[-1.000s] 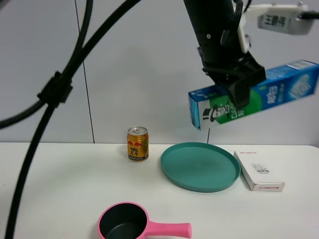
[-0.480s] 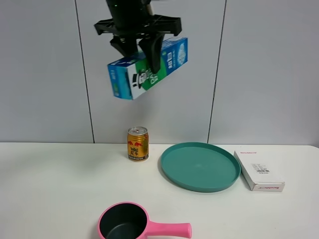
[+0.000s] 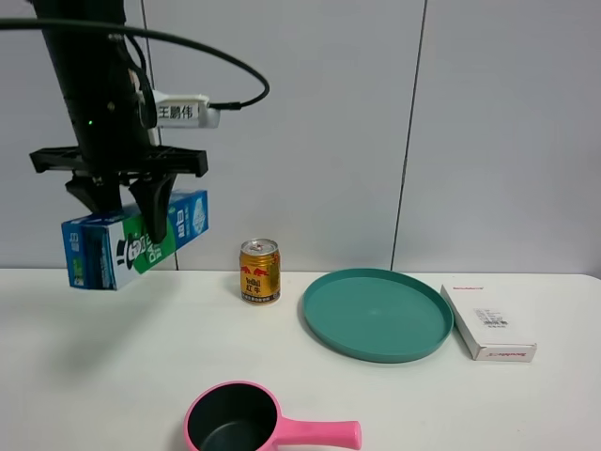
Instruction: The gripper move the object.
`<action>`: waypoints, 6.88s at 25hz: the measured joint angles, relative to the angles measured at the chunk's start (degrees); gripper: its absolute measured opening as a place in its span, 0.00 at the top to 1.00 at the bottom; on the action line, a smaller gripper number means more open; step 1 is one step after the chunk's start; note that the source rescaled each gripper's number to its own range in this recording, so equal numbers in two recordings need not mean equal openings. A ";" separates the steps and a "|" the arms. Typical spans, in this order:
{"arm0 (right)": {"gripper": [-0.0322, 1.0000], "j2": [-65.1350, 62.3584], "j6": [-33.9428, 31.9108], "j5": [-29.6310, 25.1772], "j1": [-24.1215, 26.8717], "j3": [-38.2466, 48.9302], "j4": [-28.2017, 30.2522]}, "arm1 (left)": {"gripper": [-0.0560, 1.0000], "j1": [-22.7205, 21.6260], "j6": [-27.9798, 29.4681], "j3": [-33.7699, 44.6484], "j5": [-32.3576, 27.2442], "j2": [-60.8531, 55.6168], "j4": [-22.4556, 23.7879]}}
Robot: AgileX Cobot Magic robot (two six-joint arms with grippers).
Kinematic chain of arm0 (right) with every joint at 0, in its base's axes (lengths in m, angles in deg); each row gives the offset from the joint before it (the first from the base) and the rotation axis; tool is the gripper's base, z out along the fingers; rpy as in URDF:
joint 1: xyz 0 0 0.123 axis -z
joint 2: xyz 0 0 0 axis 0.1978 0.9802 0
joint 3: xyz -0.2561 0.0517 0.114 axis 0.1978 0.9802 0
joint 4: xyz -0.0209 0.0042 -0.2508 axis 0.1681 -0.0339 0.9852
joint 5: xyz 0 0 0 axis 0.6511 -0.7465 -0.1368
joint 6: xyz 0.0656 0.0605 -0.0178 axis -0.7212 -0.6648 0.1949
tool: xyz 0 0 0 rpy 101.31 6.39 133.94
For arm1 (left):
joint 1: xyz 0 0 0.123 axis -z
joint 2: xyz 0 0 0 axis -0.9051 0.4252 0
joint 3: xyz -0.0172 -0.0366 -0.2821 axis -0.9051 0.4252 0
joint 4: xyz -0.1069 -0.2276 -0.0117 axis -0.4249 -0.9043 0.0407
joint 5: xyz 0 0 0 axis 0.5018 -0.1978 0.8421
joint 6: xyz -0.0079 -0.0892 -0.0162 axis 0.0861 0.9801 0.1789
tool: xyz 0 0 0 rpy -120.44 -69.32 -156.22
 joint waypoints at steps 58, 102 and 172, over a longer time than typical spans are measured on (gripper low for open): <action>0.00 0.00 0.00 0.00 0.00 0.00 -0.30 | 0.25 -1.02 2.38 6.97 31.33 12.17 8.17; 0.00 0.00 0.00 0.00 0.00 0.00 0.00 | 0.22 2.71 3.37 46.67 -3.20 -87.47 19.57; 0.00 0.00 0.00 0.00 0.00 0.00 0.00 | 0.22 -33.52 -20.00 60.29 5.82 -104.93 -1.56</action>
